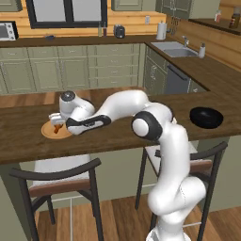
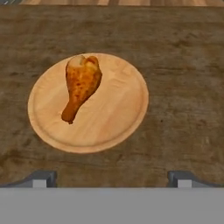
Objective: Pick the chicken drumstick and bell pepper from their plates and place them in the bowl. Then put the bowl in the fridge.
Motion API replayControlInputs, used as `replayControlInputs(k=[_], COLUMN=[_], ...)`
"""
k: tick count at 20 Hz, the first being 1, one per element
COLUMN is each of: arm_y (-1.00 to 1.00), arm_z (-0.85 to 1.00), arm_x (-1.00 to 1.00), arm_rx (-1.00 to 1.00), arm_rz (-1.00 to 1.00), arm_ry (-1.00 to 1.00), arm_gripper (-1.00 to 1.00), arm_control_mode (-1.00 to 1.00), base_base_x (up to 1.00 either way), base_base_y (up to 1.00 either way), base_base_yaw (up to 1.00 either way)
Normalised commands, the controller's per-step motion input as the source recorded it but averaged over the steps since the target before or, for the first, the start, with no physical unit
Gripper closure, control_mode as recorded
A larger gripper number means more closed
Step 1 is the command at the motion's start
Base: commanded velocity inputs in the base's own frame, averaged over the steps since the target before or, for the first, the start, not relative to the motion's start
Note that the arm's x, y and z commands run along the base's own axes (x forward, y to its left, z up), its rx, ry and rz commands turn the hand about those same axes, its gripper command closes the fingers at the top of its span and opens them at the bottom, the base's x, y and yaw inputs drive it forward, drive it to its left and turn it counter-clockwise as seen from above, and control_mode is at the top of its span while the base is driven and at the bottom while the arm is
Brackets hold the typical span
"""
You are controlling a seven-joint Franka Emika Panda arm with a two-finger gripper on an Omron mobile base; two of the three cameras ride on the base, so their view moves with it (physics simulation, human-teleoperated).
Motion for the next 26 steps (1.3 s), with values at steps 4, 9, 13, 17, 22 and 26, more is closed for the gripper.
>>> replayControlInputs(k=[4,9,13,17,22,26], arm_y=[0.16,0.34,0.44,0.20,0.03,0.00], arm_z=[-0.18,-0.22,-0.20,-0.29,-0.40,-0.22], arm_x=[0.74,0.46,0.18,0.08,0.15,0.25], arm_rx=[0.00,0.00,0.00,0.00,0.00,0.00], arm_rz=[0.00,0.00,0.00,0.00,0.00,0.00], arm_ry=[0.11,0.11,0.12,0.09,0.06,0.05], arm_gripper=[-1.00,-1.00,-1.00,-1.00,-1.00,-1.00], arm_control_mode=[-1.00,-1.00,-1.00,-1.00,-1.00,-1.00], base_base_x=[0.00,0.00,0.00,0.00,0.00,0.00], base_base_y=[0.00,0.00,0.00,0.00,0.00,0.00], base_base_yaw=[0.00,0.00,0.00,0.00,0.00,0.00])
